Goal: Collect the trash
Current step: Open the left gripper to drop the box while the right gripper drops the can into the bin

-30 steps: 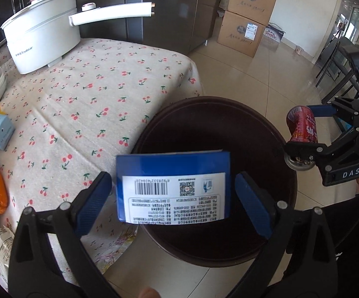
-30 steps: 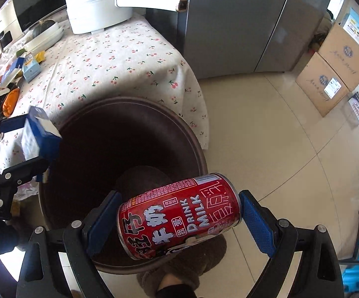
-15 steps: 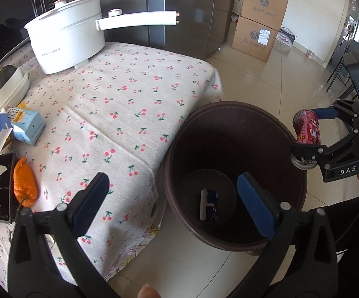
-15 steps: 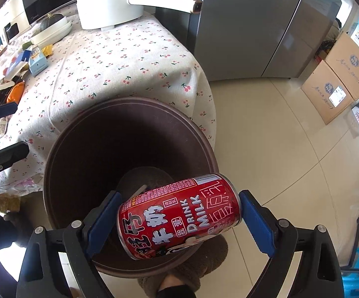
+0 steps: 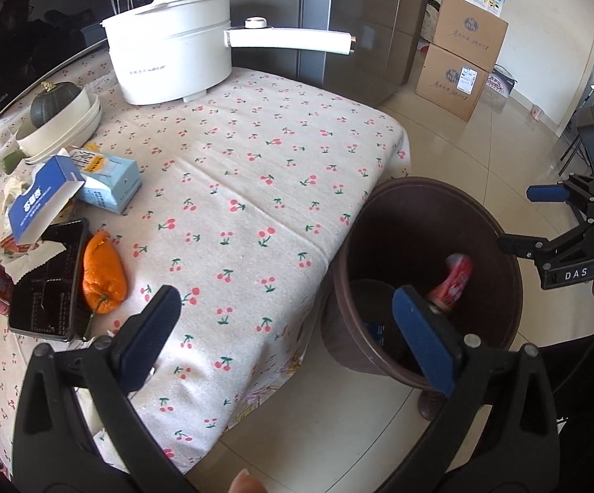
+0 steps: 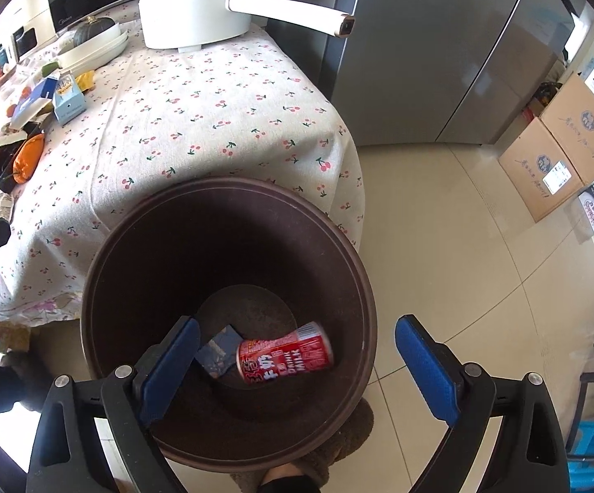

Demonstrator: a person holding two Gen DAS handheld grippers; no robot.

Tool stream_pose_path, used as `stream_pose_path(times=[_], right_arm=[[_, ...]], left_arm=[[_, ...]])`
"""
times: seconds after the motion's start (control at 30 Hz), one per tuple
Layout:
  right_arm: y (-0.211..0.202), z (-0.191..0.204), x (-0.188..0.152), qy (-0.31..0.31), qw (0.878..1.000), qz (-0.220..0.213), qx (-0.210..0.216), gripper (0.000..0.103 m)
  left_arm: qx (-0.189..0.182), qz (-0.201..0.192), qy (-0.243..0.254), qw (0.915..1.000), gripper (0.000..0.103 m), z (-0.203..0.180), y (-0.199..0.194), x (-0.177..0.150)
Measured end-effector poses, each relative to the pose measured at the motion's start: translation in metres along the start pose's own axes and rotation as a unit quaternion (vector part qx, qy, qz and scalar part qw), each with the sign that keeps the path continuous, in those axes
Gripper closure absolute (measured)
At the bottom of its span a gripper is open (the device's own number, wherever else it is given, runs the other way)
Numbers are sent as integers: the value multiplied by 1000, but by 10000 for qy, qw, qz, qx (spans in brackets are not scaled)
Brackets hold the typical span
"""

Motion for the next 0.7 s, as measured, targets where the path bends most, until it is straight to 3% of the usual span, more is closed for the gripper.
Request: stream_pose_path(times=[0.7], right_arm=[[-44, 73, 48, -604, 9965, -568, 98, 3]], left_arm=[[395, -3, -934, 9948, 1, 81, -29, -20]])
Point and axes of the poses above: each gripper's, at about its wrist camera, not at the fingertips, and y roughly the way its jaws point, z to its left, x to its top, the point moved 1 cm from there along y, roughly the way its jaws point, and after that the axes turned 9 degrees about z, right-handed, at the moved point
